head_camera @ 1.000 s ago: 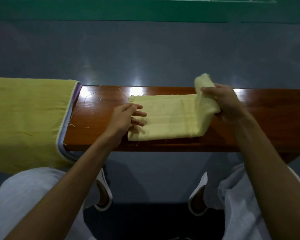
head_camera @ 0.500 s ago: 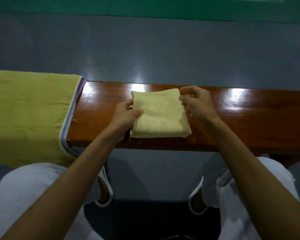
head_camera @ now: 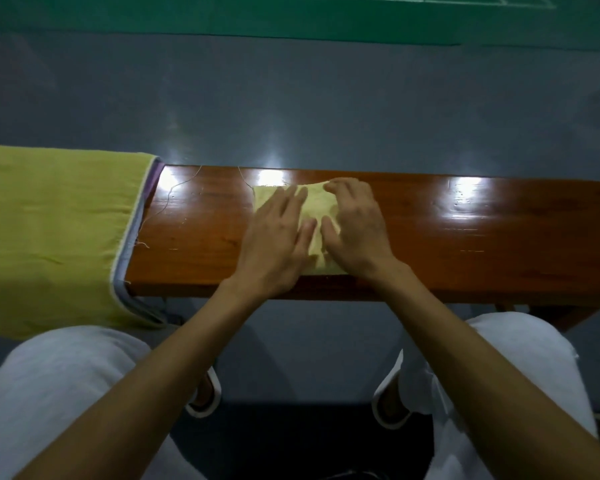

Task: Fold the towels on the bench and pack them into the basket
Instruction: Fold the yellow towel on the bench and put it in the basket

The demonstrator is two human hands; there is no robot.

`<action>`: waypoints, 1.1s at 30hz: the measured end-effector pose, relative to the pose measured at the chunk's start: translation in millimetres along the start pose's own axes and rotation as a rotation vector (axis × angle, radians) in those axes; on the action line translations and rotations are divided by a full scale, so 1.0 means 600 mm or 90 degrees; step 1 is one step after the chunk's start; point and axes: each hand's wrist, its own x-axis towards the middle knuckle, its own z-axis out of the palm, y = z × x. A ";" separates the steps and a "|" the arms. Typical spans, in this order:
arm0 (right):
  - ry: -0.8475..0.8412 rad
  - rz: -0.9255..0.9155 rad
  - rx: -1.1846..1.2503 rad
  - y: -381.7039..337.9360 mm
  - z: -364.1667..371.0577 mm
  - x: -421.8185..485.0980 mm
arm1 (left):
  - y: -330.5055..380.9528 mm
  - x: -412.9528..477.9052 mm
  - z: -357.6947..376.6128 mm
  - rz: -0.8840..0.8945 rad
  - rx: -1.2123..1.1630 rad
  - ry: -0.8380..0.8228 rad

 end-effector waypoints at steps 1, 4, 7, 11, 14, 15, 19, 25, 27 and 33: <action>-0.038 -0.015 -0.017 -0.004 0.006 0.000 | 0.001 0.001 0.008 0.010 0.043 -0.054; -0.179 -0.043 -0.080 -0.006 0.024 -0.001 | -0.015 0.008 0.023 -0.012 0.145 -0.174; -0.276 -0.007 -0.160 0.008 0.035 0.001 | -0.040 0.013 0.026 -0.032 0.193 -0.181; -0.284 0.037 -0.189 0.026 0.039 0.001 | -0.060 0.016 0.026 -0.033 0.215 -0.165; -0.280 0.081 -0.183 0.035 0.037 -0.001 | -0.066 0.014 0.024 -0.024 0.223 -0.165; -0.281 0.090 -0.180 0.037 0.037 -0.001 | -0.069 0.014 0.022 -0.027 0.224 -0.166; -0.280 0.100 -0.175 0.037 0.034 -0.002 | -0.079 0.015 0.012 -0.055 0.215 -0.172; -0.270 0.121 -0.160 0.039 0.030 -0.004 | -0.085 0.014 0.010 -0.053 0.188 -0.168; -0.266 0.121 -0.154 0.041 0.031 -0.005 | -0.088 0.013 0.010 -0.051 0.176 -0.169; -0.232 0.135 -0.092 0.045 0.029 -0.006 | -0.093 0.009 -0.005 -0.047 0.083 -0.181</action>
